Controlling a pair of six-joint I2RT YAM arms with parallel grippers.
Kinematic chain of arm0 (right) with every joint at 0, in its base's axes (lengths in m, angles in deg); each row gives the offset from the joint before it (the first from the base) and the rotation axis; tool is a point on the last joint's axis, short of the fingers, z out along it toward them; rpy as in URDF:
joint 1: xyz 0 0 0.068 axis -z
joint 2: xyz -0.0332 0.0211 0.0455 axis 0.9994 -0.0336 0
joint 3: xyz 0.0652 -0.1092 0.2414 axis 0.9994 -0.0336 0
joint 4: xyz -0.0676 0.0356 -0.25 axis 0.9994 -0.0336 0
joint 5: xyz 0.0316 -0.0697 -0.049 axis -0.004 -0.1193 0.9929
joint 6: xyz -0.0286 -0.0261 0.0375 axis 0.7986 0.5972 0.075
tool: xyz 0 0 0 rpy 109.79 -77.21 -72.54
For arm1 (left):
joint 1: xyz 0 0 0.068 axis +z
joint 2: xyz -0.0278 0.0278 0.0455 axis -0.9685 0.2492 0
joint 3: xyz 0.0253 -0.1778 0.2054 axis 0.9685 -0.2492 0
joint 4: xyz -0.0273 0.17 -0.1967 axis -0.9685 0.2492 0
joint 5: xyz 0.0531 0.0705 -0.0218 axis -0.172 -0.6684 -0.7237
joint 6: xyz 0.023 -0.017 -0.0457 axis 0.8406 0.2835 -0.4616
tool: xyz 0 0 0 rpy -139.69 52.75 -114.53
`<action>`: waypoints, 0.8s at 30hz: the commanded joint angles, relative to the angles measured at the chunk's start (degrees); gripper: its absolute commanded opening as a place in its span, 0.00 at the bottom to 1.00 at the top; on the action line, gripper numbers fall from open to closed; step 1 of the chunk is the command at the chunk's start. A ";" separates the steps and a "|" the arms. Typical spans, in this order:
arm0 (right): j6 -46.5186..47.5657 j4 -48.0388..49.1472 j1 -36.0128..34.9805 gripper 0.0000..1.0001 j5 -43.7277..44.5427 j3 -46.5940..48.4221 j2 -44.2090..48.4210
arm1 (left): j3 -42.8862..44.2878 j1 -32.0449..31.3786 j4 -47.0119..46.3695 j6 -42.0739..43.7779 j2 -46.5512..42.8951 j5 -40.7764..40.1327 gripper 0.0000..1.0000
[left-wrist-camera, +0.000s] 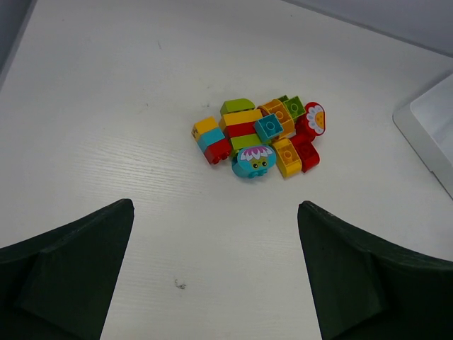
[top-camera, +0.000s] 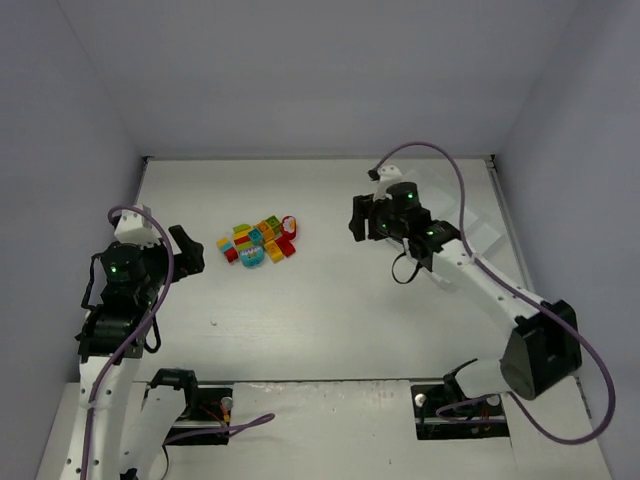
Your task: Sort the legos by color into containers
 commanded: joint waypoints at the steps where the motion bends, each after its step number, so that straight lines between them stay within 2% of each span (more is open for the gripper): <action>1: 1.45 7.82 -3.33 0.58 -0.50 5.02 -6.15 | 0.94 0.22 -4.31 -0.65 1.22 0.34 0.92; 3: 2.59 9.23 -5.88 0.53 -1.99 7.21 -11.69 | 1.12 0.31 -4.04 -0.74 1.83 -0.01 0.92; 5: 3.99 10.11 -7.37 0.54 -3.22 8.63 -16.68 | 1.47 0.31 -3.52 -0.83 2.71 -0.19 0.92; 9: 6.37 11.96 -10.97 0.68 -5.77 11.70 -24.09 | 1.38 0.92 -3.69 -1.18 3.24 -0.54 0.92; 12: 7.60 12.31 -11.95 0.72 -7.80 14.51 -29.54 | 1.21 0.92 -3.69 -1.27 3.42 -0.37 0.92; 19: 8.84 13.10 -14.23 0.70 -7.63 19.09 -39.55 | 1.21 1.01 -3.78 -1.53 3.77 -0.01 0.92; 24: 9.01 13.54 -14.50 0.67 -7.63 20.84 -43.25 | 1.21 1.18 -3.87 -1.62 4.03 0.60 0.92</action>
